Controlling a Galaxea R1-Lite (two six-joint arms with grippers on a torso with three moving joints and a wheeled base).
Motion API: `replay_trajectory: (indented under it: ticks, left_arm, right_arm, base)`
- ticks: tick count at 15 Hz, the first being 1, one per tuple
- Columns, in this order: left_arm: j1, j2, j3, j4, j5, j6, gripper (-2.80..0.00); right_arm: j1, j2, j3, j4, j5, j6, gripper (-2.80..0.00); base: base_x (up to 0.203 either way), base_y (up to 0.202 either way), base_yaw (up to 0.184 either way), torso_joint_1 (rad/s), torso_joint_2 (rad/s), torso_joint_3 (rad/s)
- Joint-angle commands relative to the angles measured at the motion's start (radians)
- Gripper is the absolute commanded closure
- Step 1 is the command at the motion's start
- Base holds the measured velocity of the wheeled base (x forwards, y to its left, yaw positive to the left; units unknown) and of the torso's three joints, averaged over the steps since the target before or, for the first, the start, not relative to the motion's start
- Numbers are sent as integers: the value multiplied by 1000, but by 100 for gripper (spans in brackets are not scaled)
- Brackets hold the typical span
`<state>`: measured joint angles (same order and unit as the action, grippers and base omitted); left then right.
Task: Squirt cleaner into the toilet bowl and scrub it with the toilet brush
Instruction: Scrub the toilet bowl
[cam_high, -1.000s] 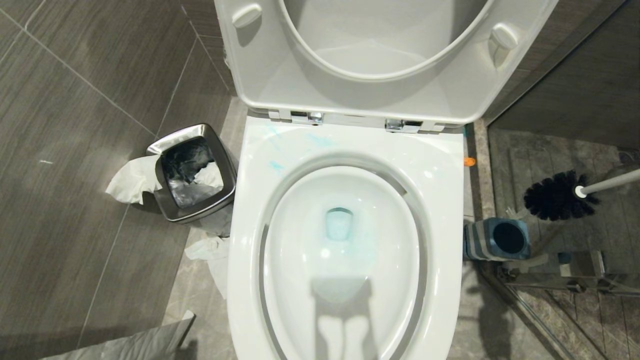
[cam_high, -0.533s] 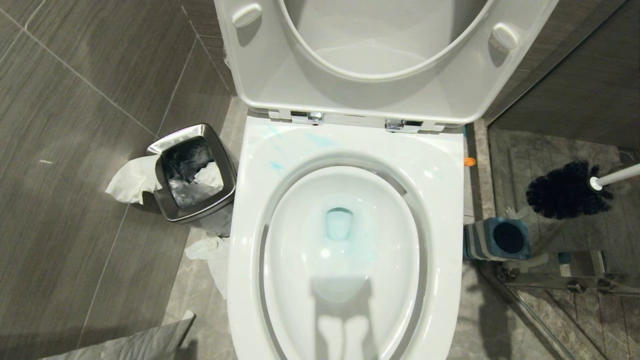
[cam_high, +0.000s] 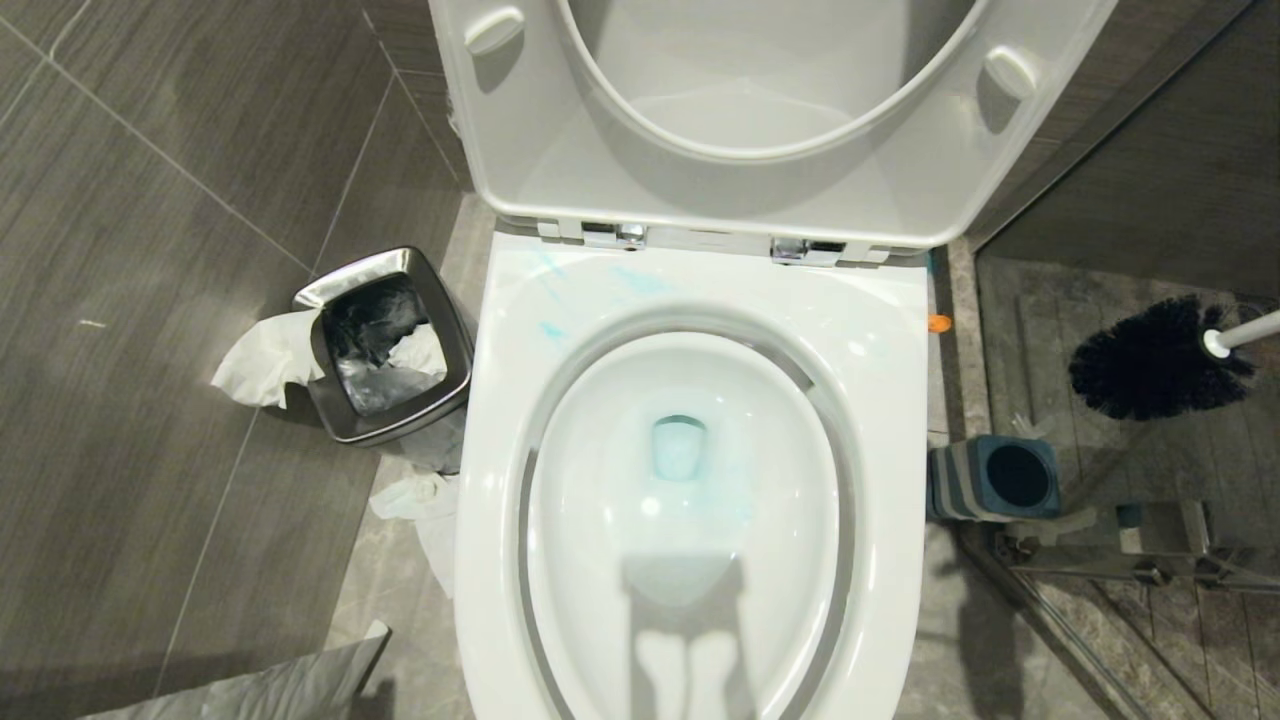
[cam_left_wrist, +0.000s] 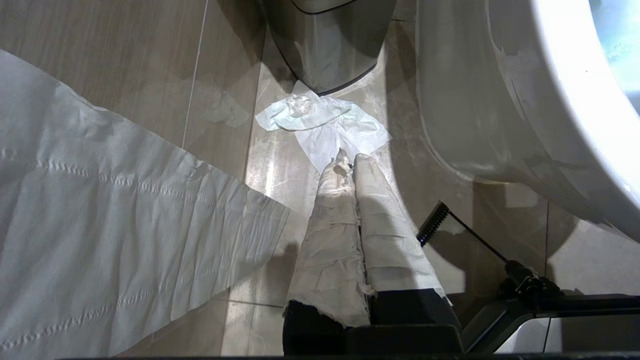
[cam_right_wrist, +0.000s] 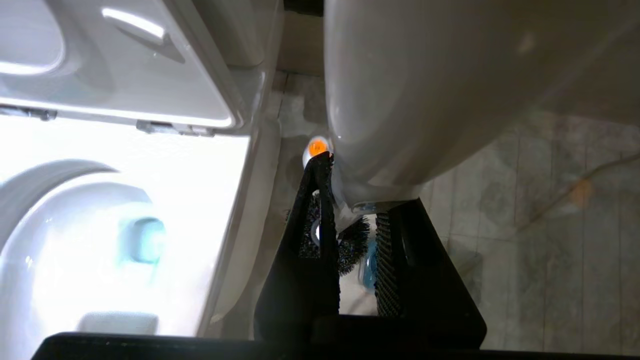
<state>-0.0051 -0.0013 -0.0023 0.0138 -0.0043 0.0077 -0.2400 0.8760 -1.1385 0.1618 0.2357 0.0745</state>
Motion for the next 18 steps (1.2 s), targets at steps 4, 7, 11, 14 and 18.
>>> replay_trajectory:
  ticks: [4,7,11,14,18]
  left_arm:
    - [0,1,-1,0,0,0,0]
    - [-1,1,1,0,-5,11,0]
    - [1,1,1,0,-2,5,0]
    - [-1,1,1,-2,0,-9,0]
    - [-1,1,1,-2,0,-9,0]
  right_arm:
    - [2,-9,-1,39,52,-7,0]
    - [3,-3,-10,40,74,-10,0]
    - [4,49,-226,205,111,-3,0]
    - [18,134,-417,374,143,25,0]
    - [119,204,-485,456,147,27,0]
  base:
    - [0,0,0,0,0,0]
    - [0,0,0,0,0,0]
    - [0,0,0,2,0,128]
    - [0,0,0,5,4,194]
    - [0,0,0,4,4,205]
